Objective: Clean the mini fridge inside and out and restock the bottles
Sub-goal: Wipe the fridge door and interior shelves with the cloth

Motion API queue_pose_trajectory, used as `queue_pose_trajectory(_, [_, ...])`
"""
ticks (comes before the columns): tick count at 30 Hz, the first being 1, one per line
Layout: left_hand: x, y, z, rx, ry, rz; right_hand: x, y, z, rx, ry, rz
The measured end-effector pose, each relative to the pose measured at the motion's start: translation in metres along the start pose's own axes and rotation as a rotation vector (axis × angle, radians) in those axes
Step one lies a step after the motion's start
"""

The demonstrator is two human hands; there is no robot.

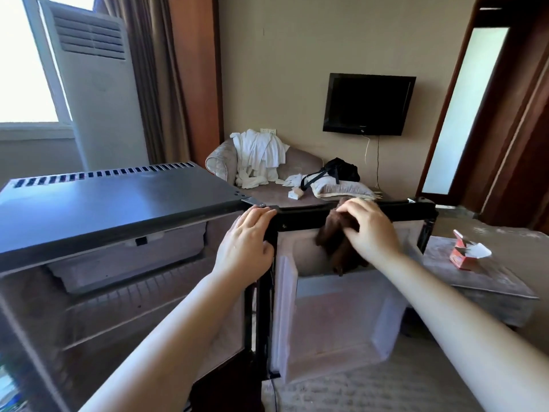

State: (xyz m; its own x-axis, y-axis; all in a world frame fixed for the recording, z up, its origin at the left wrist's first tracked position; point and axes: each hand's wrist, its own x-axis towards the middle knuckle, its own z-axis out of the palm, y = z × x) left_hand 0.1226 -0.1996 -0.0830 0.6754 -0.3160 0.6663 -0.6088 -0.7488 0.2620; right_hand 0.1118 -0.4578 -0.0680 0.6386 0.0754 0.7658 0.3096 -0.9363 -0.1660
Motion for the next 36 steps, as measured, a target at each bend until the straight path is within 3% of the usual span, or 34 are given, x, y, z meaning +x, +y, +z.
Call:
queue_pose_trajectory(3, [0.002, -0.002, 0.002, -0.045, 0.034, 0.005, -0.001, 0.013, -0.006, -0.009, 0.024, 0.107])
queue_pose_trajectory(10, [0.000, -0.004, 0.006, -0.189, 0.037, -0.048, 0.011, -0.075, 0.037, 0.076, 0.087, -0.092])
queue_pose_trajectory(16, [-0.001, -0.007, 0.007, -0.176, 0.052, -0.037, 0.013, -0.059, 0.029, 0.037, -0.010, -0.174])
queue_pose_trajectory(18, [-0.001, -0.007, 0.008, -0.180, 0.050, -0.027, 0.014, -0.046, 0.020, 0.027, -0.014, -0.113])
queue_pose_trajectory(23, [-0.003, -0.009, 0.011, -0.203, 0.059, -0.031, 0.011, -0.030, 0.012, 0.063, 0.289, 0.312])
queue_pose_trajectory(26, [-0.004, -0.009, 0.014, -0.213, 0.058, -0.024, 0.027, -0.064, 0.027, 0.120, 0.128, 0.315])
queue_pose_trajectory(29, [-0.003, -0.010, 0.015, -0.235, 0.071, -0.035, 0.030, -0.111, 0.049, 0.140, -0.068, 0.068])
queue_pose_trajectory(33, [-0.004, -0.013, 0.013, -0.225, 0.074, -0.024, 0.030, -0.102, 0.044, 0.149, -0.129, -0.001])
queue_pose_trajectory(36, [-0.005, -0.011, 0.012, -0.225, 0.089, -0.036, 0.025, -0.054, 0.024, 0.042, -0.097, 0.090])
